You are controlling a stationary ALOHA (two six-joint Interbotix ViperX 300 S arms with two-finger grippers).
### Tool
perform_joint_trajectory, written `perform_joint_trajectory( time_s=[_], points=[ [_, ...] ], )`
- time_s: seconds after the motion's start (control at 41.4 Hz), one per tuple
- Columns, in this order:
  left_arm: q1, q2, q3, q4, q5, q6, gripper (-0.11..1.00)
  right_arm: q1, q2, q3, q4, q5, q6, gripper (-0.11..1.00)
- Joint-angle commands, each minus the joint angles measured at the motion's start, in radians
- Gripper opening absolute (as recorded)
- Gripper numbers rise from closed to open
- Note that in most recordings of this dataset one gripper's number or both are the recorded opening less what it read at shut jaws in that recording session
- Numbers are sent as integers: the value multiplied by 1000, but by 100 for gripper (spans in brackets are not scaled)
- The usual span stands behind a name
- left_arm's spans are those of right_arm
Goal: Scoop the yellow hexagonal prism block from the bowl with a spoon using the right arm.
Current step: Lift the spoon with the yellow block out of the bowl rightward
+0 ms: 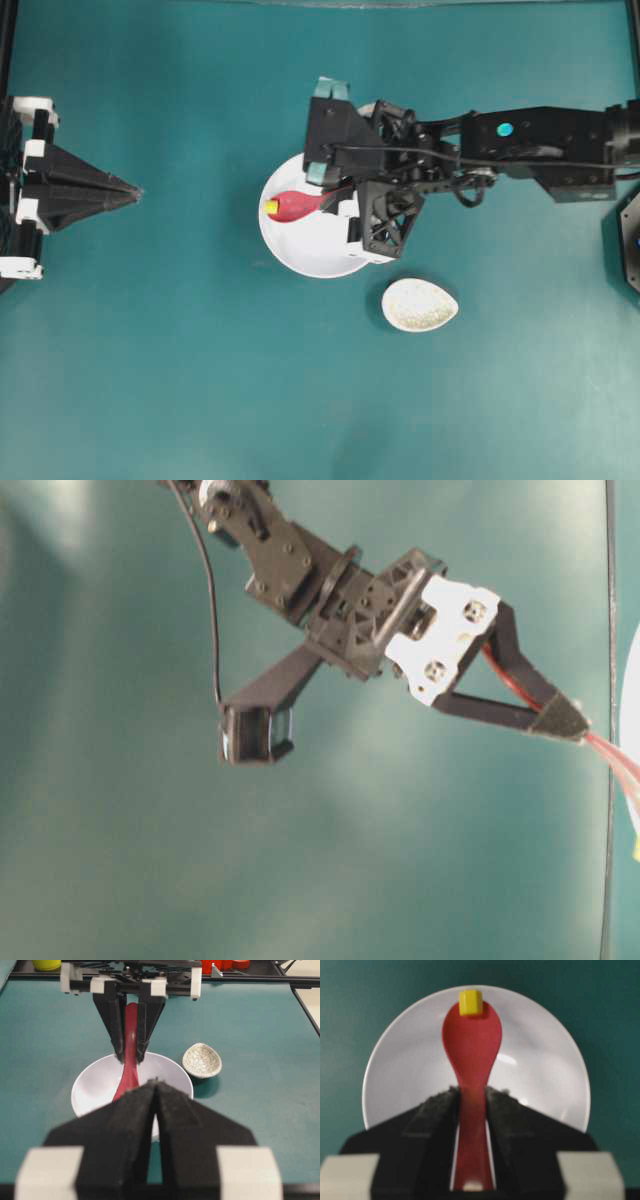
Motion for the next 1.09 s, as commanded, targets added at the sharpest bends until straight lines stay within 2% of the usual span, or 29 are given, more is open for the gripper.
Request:
perform_joint_trajectory(
  time_s=[0.0,0.363,0.556,0.822,1.064],
  points=[
    [2,6,-15,2,-11,-2,0,3,-57,23,2,-67,2,24],
    [2,6,-15,2,-11,-2,-1,6,-199,225,5,-428,12,24],
    [2,6,-15,3,-11,-2,-1,8,-291,328,5,-565,15,24],
    [2,6,-15,2,-11,-2,-1,8,-430,456,5,-611,34,24],
    [2,8,-15,3,-11,-2,-1,8,-459,491,5,-641,37,24]
  ],
)
